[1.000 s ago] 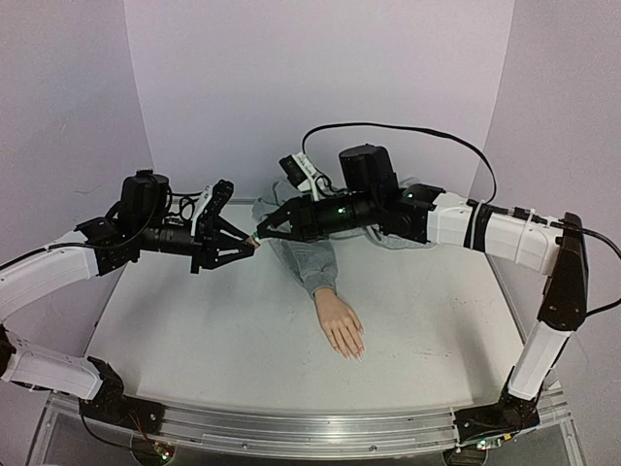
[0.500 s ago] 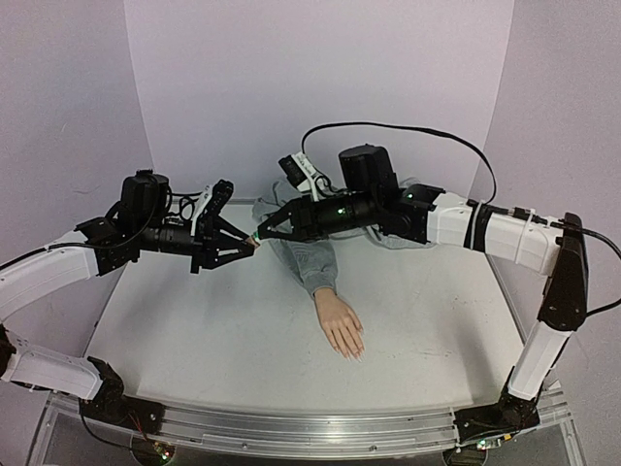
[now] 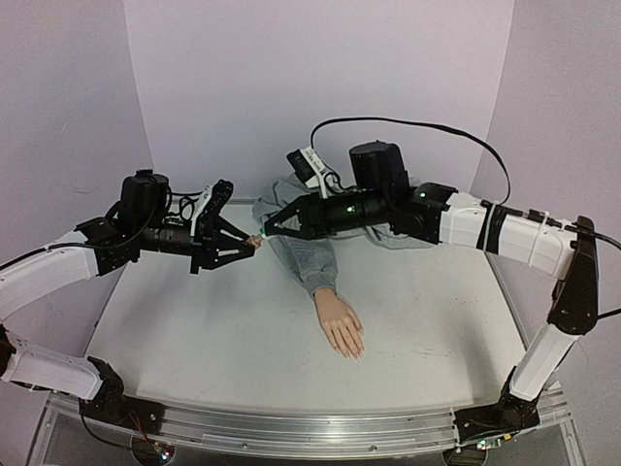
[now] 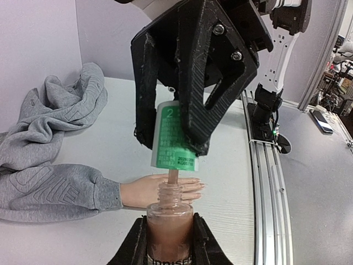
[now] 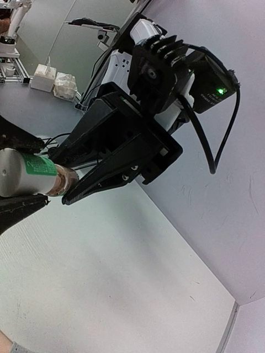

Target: Paint the nails

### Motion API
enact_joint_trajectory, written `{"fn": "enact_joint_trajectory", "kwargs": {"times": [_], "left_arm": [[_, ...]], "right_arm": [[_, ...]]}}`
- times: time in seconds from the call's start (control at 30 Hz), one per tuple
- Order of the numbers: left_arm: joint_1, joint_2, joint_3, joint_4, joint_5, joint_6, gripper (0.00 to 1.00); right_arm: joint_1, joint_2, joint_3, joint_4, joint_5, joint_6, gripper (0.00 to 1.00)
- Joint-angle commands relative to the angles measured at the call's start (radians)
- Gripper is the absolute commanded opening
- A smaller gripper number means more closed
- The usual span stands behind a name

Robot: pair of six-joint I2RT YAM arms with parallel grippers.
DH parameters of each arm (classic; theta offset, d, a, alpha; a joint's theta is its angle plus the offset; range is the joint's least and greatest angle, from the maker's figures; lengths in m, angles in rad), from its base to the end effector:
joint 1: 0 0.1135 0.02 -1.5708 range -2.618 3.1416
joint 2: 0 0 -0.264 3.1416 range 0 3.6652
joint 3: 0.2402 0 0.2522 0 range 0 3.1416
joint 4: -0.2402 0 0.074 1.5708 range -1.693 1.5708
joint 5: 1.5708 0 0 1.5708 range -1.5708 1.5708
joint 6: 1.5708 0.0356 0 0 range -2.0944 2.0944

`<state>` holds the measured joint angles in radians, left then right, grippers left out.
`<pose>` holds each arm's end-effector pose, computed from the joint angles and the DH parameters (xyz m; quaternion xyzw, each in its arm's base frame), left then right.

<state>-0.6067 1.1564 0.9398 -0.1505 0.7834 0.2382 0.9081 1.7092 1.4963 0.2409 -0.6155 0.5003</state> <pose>0.1980 -0.1680 0.3255 0.5095 0.6063 -0.4052 0.4568 0.2370 0.3371 0.3847 -0.3472 0.6066 0.6033 0.3840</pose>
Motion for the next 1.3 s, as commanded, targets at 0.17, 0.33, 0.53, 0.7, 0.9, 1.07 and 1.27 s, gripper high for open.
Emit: {"fn": "enact_joint_trajectory", "kwargs": {"times": [0.17, 0.33, 0.53, 0.7, 0.9, 1.07, 1.27], "left_arm": [[0.005, -0.018, 0.001, 0.048, -0.006, 0.012, 0.00], [0.005, -0.019, -0.002, 0.048, -0.011, 0.014, 0.00], [0.005, -0.020, -0.003, 0.048, -0.026, 0.020, 0.00], [0.005, -0.028, -0.005, 0.048, -0.044, 0.028, 0.00], [0.007, -0.047, -0.013, 0.047, -0.080, 0.048, 0.00], [0.013, -0.050, -0.012, 0.047, -0.100, 0.049, 0.00], [0.028, -0.042, -0.007, 0.048, -0.112, 0.051, 0.00]], "right_arm": [[0.006, -0.116, -0.032, 0.037, -0.016, -0.018, 0.00], [0.004, -0.167, -0.066, 0.035, 0.024, -0.017, 0.00], [0.002, -0.281, -0.165, 0.017, 0.173, -0.074, 0.00], [-0.002, -0.367, -0.258, -0.067, 0.309, -0.203, 0.00], [-0.002, -0.436, -0.389, -0.158, 0.435, -0.403, 0.00], [-0.002, -0.420, -0.437, -0.267, 0.409, -0.521, 0.00], [0.001, -0.344, -0.497, -0.406, 0.417, -0.657, 0.00]]}}
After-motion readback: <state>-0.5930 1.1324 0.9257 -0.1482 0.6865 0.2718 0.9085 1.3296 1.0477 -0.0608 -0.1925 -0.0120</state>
